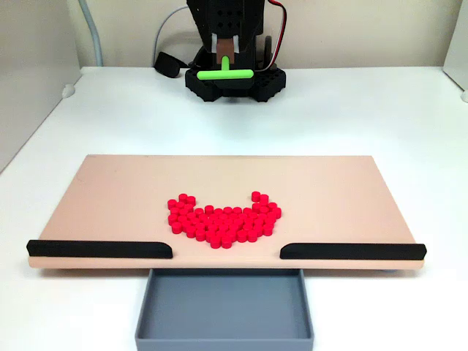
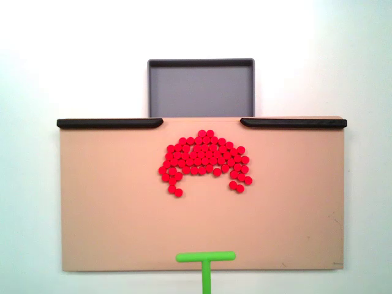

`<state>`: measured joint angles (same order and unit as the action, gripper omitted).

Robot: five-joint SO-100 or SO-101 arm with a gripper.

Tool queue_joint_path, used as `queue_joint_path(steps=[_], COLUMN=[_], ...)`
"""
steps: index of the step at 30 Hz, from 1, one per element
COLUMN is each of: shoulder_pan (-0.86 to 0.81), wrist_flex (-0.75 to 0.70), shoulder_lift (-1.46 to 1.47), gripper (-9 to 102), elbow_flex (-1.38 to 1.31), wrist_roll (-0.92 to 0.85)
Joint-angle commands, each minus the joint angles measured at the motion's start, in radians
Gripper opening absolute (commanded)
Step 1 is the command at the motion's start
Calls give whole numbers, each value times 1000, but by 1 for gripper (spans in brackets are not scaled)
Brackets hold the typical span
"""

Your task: Push granules from bottom to the grey container

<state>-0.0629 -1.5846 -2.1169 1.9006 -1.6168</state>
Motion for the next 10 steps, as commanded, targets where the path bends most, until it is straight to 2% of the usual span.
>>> queue_joint_path(steps=[1, 10], shoulder_pan=[-5, -3], wrist_flex=[5, 5], shoulder_lift=[-23, -23], gripper=[0, 0], elbow_flex=[-5, -5], wrist_roll=[14, 14])
